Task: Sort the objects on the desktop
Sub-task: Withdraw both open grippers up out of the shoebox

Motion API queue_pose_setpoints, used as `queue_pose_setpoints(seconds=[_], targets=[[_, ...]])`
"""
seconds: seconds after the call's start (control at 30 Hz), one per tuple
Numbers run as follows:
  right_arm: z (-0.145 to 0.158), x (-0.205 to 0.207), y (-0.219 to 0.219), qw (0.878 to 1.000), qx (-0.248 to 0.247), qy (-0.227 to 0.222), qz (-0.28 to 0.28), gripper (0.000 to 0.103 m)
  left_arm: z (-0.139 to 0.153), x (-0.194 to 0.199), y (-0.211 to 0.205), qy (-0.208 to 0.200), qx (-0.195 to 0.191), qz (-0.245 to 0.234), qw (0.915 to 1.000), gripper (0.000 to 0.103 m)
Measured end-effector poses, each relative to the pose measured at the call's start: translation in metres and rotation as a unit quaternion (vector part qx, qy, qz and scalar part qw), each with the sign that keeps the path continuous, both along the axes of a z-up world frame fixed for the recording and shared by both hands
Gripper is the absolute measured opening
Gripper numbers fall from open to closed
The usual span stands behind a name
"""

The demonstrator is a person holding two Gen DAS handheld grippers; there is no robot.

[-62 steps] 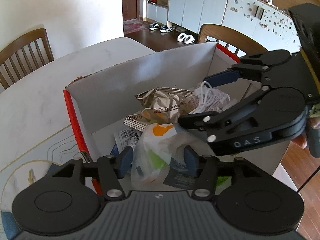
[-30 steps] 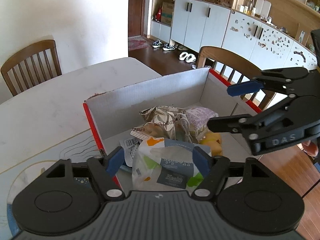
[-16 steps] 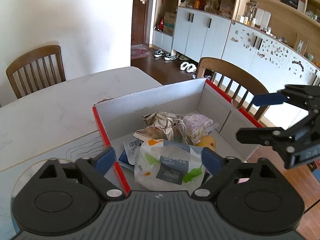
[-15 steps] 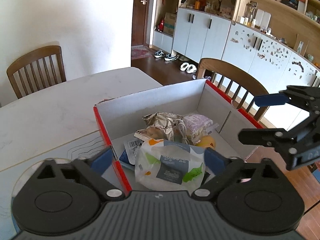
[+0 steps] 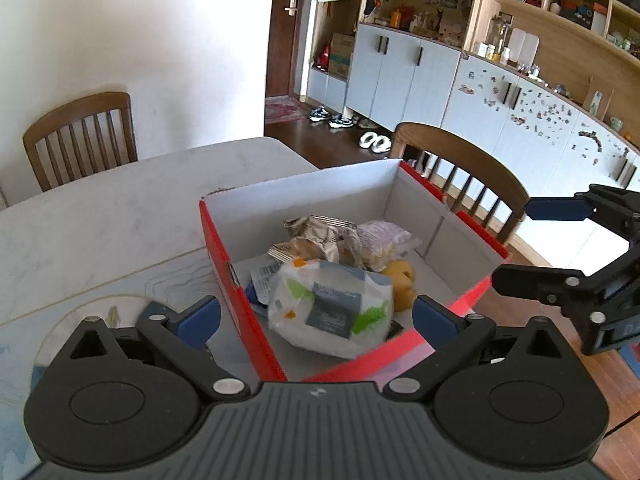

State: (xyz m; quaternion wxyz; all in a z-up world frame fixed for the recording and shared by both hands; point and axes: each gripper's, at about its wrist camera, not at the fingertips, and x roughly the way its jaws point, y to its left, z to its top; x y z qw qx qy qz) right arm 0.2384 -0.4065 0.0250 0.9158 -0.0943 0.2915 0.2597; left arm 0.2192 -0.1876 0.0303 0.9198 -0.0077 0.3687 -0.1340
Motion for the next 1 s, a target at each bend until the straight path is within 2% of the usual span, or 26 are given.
queue_pose_setpoints(seconds=[0.37, 0.53, 0.67, 1.0], targets=[[-0.004, -0.016, -0.007, 1.0, -0.007, -0.003, -0.026, 0.097, 0.009, -0.026, -0.006, 0.003, 0.005, 0.0, 1.0, 0.103], [-0.011, -0.023, -0.012, 0.999, -0.013, 0.007, -0.032, 0.097, 0.008, -0.03, -0.004, 0.014, 0.001, 0.008, 0.9999, 0.103], [-0.015, -0.025, -0.014, 0.999, -0.006, 0.019, -0.037, 0.097, 0.006, -0.033, -0.008, 0.009, 0.016, 0.013, 0.9998, 0.102], [-0.019, -0.03, -0.016, 0.999, -0.011, 0.025, -0.037, 0.097, 0.002, -0.034, -0.014, 0.014, 0.001, 0.001, 0.9999, 0.103]])
